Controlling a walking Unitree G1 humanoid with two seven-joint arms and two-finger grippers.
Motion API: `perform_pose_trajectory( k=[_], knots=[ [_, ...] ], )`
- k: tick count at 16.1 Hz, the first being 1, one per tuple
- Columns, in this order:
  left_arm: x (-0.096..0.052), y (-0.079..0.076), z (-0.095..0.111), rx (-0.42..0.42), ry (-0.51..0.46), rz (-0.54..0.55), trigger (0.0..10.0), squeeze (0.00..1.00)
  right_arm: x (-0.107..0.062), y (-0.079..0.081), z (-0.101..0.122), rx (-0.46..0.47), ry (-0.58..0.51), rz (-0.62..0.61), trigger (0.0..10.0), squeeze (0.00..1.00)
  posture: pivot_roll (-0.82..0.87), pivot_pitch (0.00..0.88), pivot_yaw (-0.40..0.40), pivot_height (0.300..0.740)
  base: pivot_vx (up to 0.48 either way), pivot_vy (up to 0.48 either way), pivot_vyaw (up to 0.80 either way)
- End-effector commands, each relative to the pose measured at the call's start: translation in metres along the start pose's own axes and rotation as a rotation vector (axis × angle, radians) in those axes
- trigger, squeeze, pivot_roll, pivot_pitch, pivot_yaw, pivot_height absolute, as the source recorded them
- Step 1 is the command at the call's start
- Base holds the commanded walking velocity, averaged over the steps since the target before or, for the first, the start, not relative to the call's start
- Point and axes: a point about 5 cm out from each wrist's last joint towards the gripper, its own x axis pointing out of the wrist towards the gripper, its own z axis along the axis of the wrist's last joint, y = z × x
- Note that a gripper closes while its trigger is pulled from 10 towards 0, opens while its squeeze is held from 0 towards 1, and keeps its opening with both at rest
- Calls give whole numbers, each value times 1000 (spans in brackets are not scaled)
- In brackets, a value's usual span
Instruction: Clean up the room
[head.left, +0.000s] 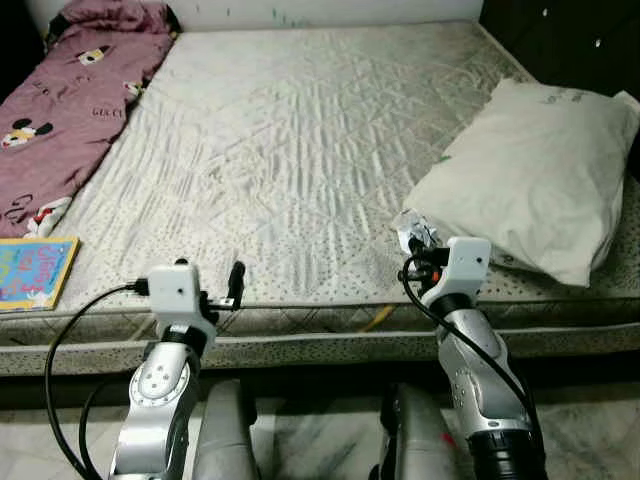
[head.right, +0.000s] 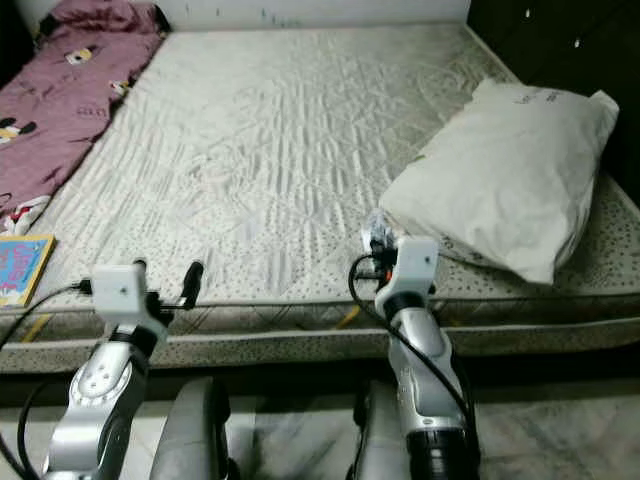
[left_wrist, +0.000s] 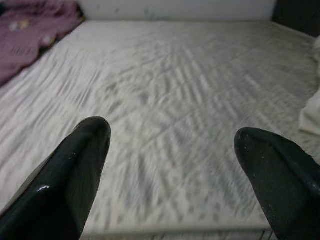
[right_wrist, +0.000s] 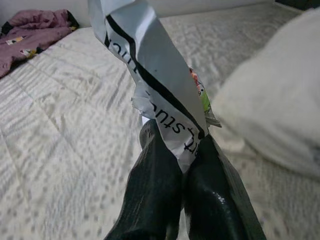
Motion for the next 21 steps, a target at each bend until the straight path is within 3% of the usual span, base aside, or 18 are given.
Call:
perform_pose_trajectory(
  k=[1, 4, 7, 17, 21],
  knots=[
    [5, -3, 9, 59, -51, -16, 10000, 0, 5, 3, 3, 7, -8, -3, 10000, 0, -70, 0, 20, 673, 0, 0, 0],
    [9, 3, 6, 49, -18, 42, 10000, 0, 7, 5, 3, 12, -10, -9, 10000, 0, -73, 0, 21, 701, 0, 0, 0],
    [9, 2, 4, 24, -25, 29, 10000, 0, 7, 4, 3, 16, -6, -13, 10000, 0, -74, 0, 17, 739, 0, 0, 0],
    [9, 1, 4, 29, -23, 31, 10000, 0, 9, 2, 1, 20, 9, -32, 10000, 0, -67, 0, 7, 740, 0, 0, 0],
    [8, 1, 4, 14, -22, 22, 10000, 0, 11, -11, -12, 34, 113, -123, 10000, 0, -66, 0, 5, 740, 0, 0, 0]
  ],
)
